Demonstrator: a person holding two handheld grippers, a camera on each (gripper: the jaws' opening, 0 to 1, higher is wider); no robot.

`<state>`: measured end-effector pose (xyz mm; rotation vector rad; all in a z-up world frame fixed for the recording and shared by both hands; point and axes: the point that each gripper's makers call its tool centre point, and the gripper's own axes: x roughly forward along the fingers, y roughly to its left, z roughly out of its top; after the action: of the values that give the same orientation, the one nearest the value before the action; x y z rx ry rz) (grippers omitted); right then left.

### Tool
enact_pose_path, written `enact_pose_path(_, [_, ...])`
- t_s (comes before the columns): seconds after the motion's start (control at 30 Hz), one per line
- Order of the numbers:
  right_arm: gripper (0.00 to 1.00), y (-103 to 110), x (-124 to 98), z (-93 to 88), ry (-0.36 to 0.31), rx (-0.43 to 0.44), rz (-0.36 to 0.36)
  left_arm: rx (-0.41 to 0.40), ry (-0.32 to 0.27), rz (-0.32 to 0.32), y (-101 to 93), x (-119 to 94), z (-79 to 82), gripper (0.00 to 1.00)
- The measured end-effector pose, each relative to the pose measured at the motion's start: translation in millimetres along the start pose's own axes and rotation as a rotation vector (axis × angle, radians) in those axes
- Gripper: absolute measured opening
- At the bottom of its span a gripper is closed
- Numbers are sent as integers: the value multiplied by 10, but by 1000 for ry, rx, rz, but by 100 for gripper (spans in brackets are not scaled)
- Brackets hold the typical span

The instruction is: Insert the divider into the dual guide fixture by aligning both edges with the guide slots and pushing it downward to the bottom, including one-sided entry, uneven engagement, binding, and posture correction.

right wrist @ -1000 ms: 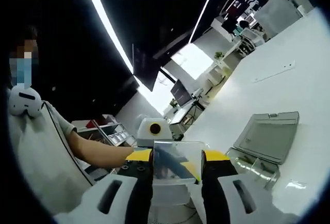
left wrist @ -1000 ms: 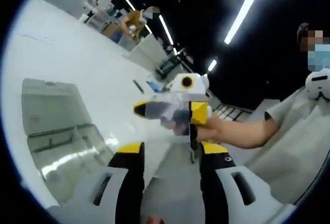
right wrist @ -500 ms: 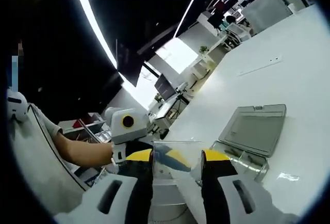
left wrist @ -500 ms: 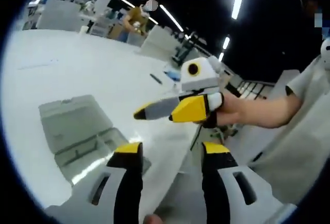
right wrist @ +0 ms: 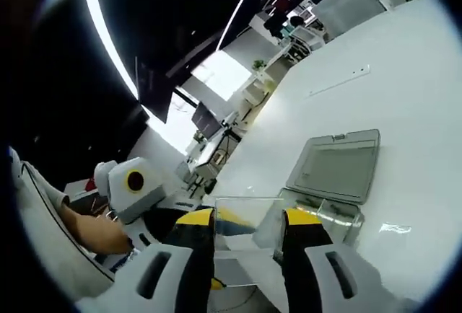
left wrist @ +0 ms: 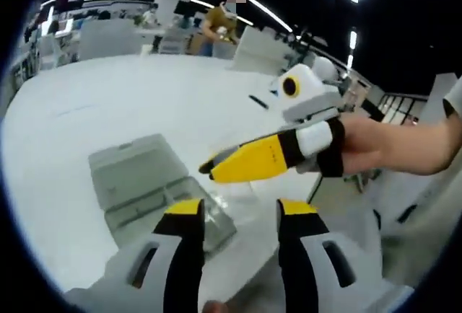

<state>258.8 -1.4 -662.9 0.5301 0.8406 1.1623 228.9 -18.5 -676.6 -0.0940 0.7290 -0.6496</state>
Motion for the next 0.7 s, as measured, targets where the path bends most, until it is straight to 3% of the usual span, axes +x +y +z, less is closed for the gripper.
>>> enact_pose_path(0.03, [32,-12,4,-16,6,13,-14,-7,-25,-7,-29,17,38,35])
enact_pose_path(0.2, [32,-89,6,-33,3,34,-77,-13,21,77,53,57,-28,30])
enact_pose_path(0.27, [32,-116,8,-66,10,38,-103,-21,14,79,50,68,-12,29])
enact_pose_path(0.47, [32,-125,28,-120,21,49,-119,-41,41,106,74,107,-19,21])
enact_pose_path(0.7, [32,-147,19,-128,22,56,-152,-41,77,132,79,152,-75,19])
